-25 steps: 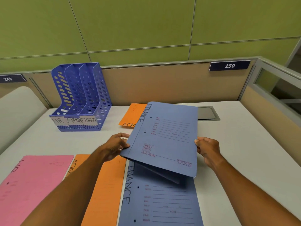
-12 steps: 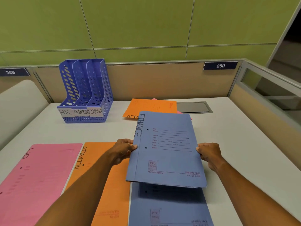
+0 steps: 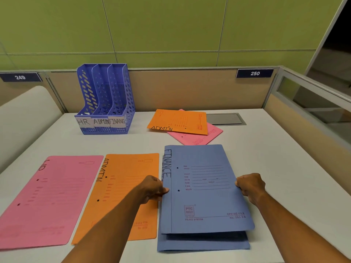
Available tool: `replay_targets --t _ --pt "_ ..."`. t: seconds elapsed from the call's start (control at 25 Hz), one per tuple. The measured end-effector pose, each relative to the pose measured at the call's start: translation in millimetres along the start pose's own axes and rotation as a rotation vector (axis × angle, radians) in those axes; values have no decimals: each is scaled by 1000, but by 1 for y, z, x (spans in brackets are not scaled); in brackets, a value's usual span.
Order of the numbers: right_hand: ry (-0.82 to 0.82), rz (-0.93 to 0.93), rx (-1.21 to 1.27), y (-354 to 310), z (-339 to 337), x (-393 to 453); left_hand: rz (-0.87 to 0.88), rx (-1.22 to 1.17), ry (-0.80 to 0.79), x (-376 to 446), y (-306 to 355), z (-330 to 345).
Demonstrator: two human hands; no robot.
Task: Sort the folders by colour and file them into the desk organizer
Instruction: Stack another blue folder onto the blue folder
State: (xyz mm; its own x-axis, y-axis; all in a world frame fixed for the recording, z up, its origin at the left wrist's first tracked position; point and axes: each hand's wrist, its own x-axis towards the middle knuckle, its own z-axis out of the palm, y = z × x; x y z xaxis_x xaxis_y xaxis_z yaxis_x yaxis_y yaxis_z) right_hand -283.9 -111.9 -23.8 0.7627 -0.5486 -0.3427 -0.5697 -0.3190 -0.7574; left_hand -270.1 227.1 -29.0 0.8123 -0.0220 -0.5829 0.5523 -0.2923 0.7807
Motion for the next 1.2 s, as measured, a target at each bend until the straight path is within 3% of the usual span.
replay_targets --t 0.2,0.52,0.76,1.04,1.2 --pt "30 27 -113 7 8 -14 -39 156 2 -14 -7 0" --pt "-14 47 -100 5 14 -23 -11 158 47 -17 -1 -4" --pt "-68 34 -76 -2 16 -25 124 229 154 -5 5 -9" --pt "-7 -297 -300 -25 34 -25 426 708 323 11 20 -7" --pt "-34 -495 -442 -38 52 -19 492 895 384 20 31 -4"
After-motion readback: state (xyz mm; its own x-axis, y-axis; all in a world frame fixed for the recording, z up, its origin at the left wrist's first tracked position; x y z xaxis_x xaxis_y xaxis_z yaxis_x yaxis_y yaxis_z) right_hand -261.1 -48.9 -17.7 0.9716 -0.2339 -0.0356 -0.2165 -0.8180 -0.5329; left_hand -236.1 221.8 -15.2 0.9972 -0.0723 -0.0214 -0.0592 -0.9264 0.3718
